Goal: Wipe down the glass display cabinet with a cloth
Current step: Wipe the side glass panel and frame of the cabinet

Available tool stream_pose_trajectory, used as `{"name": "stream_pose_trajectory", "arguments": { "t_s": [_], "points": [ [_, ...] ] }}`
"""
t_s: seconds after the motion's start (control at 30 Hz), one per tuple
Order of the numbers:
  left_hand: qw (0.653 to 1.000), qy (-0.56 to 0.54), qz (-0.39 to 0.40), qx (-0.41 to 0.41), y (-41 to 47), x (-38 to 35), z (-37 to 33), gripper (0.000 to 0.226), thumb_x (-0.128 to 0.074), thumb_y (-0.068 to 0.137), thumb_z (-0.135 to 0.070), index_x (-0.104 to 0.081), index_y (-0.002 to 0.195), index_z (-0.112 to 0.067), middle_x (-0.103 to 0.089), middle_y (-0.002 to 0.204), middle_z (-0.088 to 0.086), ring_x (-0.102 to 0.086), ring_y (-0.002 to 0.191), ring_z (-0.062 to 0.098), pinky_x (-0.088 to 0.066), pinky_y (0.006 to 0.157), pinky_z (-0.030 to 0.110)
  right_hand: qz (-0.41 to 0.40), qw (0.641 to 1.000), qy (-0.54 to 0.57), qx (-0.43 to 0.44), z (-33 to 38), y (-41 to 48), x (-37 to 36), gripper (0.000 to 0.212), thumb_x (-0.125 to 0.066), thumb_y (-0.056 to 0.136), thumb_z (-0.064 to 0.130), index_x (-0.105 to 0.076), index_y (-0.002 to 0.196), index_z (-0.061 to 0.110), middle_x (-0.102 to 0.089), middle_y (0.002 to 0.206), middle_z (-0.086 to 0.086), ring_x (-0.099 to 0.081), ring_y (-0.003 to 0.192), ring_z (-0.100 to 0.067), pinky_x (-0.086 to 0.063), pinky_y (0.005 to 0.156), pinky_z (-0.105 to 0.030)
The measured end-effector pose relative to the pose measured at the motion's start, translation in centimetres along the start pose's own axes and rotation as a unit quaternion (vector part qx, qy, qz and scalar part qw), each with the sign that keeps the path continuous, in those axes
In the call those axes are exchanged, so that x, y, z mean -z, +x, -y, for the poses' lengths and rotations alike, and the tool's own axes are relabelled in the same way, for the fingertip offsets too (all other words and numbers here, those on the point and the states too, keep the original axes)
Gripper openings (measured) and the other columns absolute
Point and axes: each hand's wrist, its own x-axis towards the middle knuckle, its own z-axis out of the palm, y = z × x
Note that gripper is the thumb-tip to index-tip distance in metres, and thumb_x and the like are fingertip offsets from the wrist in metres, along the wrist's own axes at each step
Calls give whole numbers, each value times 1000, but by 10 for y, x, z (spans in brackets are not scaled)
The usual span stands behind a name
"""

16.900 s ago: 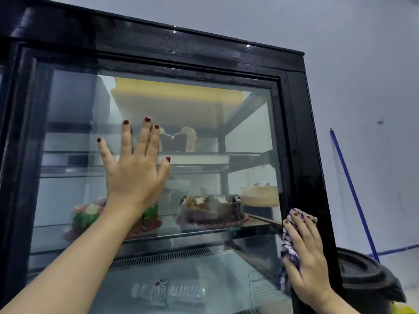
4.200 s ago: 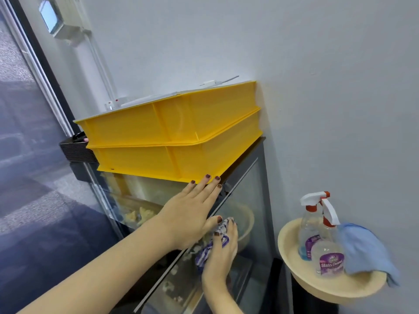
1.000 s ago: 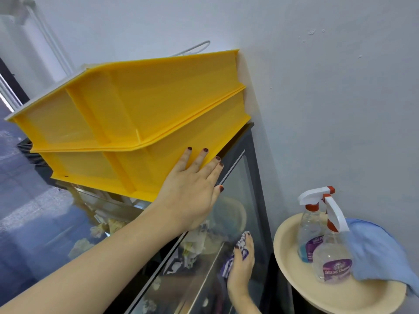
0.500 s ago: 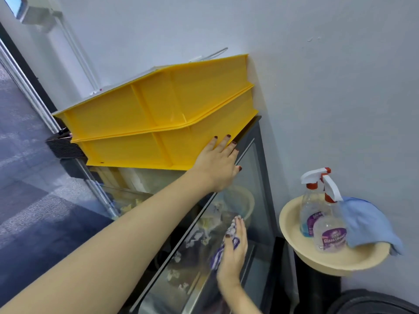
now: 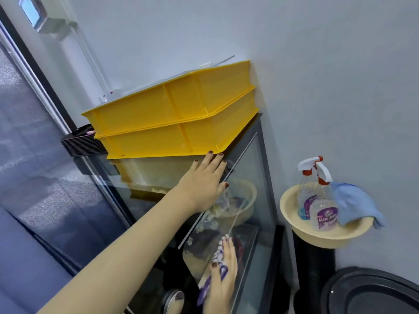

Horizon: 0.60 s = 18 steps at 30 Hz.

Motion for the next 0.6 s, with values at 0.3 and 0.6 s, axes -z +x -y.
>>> {"name": "stream_pose_trajectory", "arguments": {
  "t_s": [0.3,0.6],
  "points": [
    [999,-35,-1,-2,9,1,1,57,-19,103,-37,-1,151,-12,10,158,3,15,144,24,-2,116,46,-10,997,-59,43,7,-26,-2,42,-53,89,37,-44,125,57,-38,142,30,-29,138,-3,-22,116,-38],
    [998,-66,0,-24,-8,2,5,57,-19,102,-39,-4,151,-13,11,158,2,18,143,23,2,115,47,-25,984,4,-175,-26,-32,20,38,-45,98,15,-45,134,27,-41,147,2,-35,135,-16,-25,115,-42]
  ]
}}
